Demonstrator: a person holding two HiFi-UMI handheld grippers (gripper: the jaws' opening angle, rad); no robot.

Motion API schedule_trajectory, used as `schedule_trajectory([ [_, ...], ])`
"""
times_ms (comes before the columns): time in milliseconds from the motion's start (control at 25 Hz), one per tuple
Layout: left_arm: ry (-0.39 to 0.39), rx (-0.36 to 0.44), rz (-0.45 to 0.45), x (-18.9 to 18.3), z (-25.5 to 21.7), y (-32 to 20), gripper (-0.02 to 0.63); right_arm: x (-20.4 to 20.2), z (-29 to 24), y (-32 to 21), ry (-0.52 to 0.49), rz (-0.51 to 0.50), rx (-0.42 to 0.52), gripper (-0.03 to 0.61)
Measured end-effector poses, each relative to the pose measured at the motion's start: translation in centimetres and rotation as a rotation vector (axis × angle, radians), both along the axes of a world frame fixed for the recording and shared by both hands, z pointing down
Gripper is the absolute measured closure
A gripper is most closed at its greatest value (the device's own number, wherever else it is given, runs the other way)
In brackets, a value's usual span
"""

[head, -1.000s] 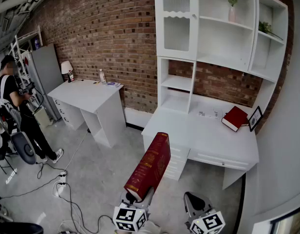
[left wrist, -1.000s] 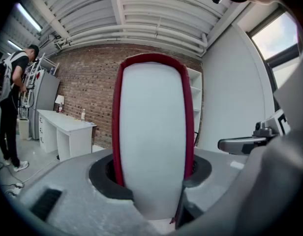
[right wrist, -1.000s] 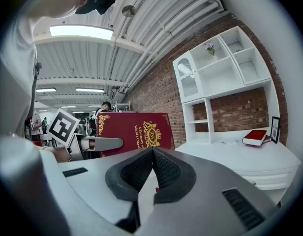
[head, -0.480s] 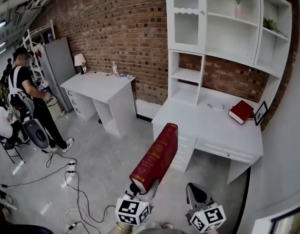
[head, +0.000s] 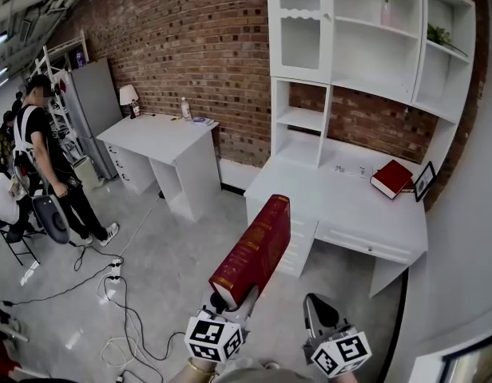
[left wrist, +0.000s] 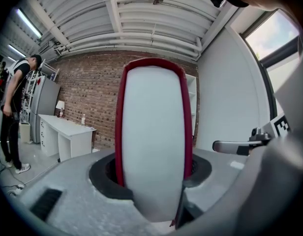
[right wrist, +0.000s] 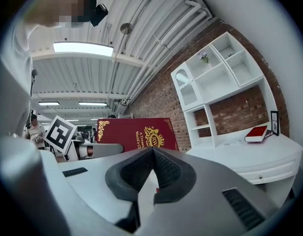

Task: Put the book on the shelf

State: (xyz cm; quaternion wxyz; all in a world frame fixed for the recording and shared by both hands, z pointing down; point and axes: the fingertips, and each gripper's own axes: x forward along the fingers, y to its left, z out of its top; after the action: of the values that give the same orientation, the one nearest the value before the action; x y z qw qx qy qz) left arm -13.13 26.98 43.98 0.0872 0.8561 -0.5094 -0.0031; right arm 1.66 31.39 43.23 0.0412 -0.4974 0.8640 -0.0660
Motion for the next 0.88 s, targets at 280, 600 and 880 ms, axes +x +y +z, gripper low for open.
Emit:
schedule_trajectory([
  [280,0.008,-0.007,-0.007,1.6,0.1,-0.2,0.382,1.7,0.5,-0.1,-0.001,-0.007,-0.019,0.571],
  [600,0.014,-0.002,-0.004,2.2,-0.1,-1.2,0.382,2.5,0.5,-0.9,0.001,-0.001,-0.021,0.572],
  [880,0.033,0.001,0.015,2.5,-0.2,-3.9,0.382,2.7,0.4,-3.3,0.009,0.012,-0.017,0.571],
])
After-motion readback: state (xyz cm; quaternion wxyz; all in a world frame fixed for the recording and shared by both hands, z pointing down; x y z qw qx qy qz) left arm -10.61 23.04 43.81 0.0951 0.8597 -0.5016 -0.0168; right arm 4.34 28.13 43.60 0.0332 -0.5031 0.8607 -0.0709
